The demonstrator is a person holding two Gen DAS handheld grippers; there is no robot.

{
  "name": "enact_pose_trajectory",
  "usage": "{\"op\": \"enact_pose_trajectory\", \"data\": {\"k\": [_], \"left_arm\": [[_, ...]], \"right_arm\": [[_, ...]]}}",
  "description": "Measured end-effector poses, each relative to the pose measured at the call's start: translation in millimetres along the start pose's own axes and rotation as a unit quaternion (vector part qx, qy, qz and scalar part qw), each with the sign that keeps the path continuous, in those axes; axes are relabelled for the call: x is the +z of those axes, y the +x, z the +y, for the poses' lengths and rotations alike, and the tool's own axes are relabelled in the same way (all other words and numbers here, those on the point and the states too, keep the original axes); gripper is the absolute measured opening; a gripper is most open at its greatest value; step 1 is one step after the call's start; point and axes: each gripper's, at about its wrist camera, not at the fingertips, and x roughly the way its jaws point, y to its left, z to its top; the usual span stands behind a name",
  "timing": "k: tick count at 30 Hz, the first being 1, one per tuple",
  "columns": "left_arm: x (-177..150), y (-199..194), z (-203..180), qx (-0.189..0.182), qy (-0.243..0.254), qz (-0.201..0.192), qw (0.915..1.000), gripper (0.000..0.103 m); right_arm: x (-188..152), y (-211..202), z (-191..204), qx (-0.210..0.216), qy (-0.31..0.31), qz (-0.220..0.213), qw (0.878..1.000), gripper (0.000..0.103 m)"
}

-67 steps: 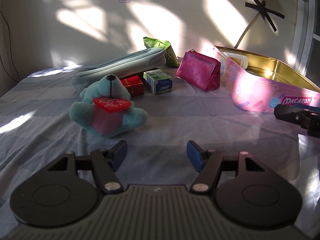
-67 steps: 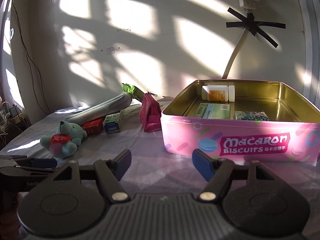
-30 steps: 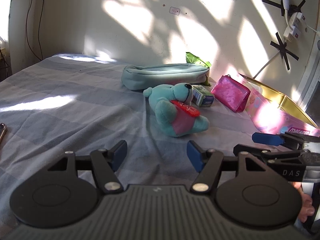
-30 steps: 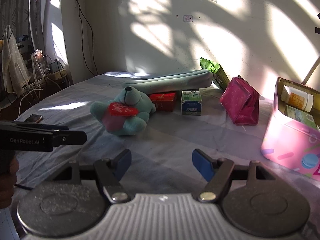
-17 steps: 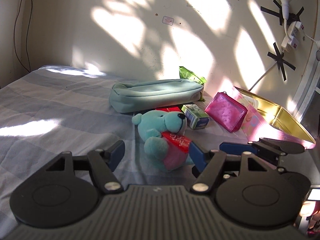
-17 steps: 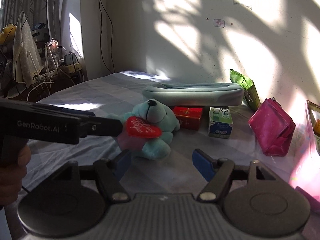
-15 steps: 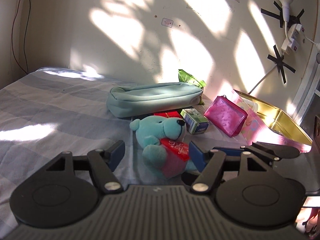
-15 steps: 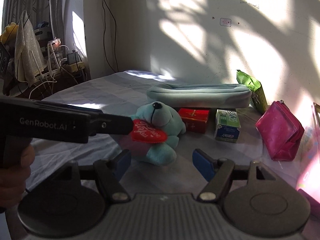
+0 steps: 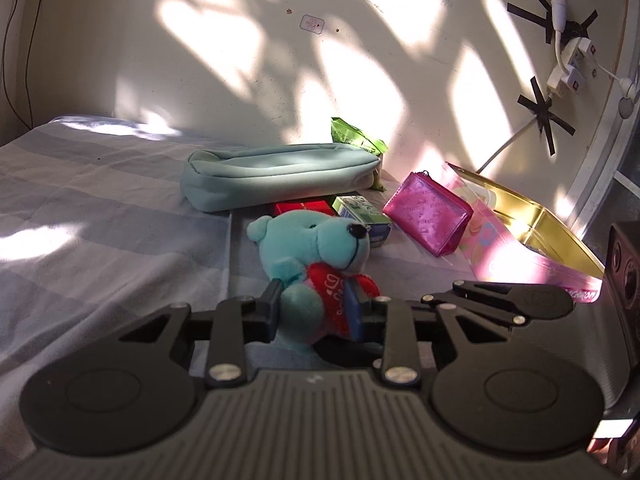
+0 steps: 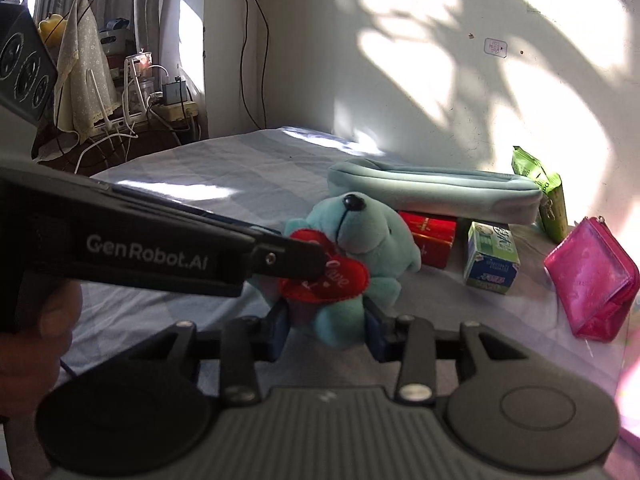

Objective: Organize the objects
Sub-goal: 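Grasp the teal teddy bear with the right gripper, then carry the teddy bear into the pink tin and release it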

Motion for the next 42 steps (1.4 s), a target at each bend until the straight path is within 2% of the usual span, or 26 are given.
{"op": "enact_pose_trajectory", "data": {"k": [3, 8, 13, 17, 20, 28, 31, 32, 34, 36, 38, 42], "left_arm": [[-7.5, -2.3, -16.2, -0.028, 0.005, 0.014, 0.9995, 0.034], [-21.6, -0.6, -65.2, -0.07, 0.059, 0.02, 0.9956, 0.035], [-7.6, 2.7, -114.6, -0.105, 0.109, 0.003, 0.9885, 0.035], [10.1, 7.2, -161.9, -0.129, 0.153, -0.036, 0.9791, 0.035], [18.3, 19.1, -197.0, -0.148, 0.174, -0.052, 0.9722, 0.035], [23.3, 69.9, -282.2, -0.192, 0.215, -0.051, 0.9562, 0.035], [22.6, 89.4, -304.8, -0.196, 0.223, -0.044, 0.9541, 0.036], [21.9, 96.6, -311.2, -0.19, 0.225, -0.04, 0.9547, 0.041], [19.3, 111.8, -324.0, -0.162, 0.233, -0.026, 0.9585, 0.047], [17.5, 122.3, -326.1, -0.146, 0.23, -0.009, 0.9622, 0.048], [15.7, 126.8, -320.4, -0.135, 0.22, 0.005, 0.966, 0.049], [13.5, 117.6, -308.9, -0.1, 0.22, 0.004, 0.9704, 0.051]], "right_arm": [[-14.1, -24.5, -7.0, -0.009, -0.001, 0.002, 1.0, 0.037], [-40.8, -67.9, -25.2, -0.044, 0.021, 0.0, 0.999, 0.037], [-54.3, -112.8, -48.3, -0.1, 0.04, -0.041, 0.993, 0.037], [-52.8, -146.8, -73.3, -0.159, 0.047, -0.093, 0.982, 0.037], [-53.1, -165.8, -96.5, -0.203, 0.051, -0.117, 0.971, 0.037], [-74.8, -199.5, -168.3, -0.291, 0.085, -0.126, 0.945, 0.037], [-83.3, -202.8, -193.4, -0.315, 0.099, -0.118, 0.937, 0.038], [-86.1, -202.6, -201.4, -0.325, 0.103, -0.112, 0.933, 0.038], [-91.6, -199.5, -217.9, -0.351, 0.114, -0.097, 0.924, 0.04], [-96.1, -197.4, -232.0, -0.375, 0.13, -0.09, 0.913, 0.041], [-102.9, -201.4, -243.1, -0.371, 0.155, -0.1, 0.91, 0.041], [-112.2, -204.4, -243.2, -0.365, 0.176, -0.111, 0.907, 0.043]]}}
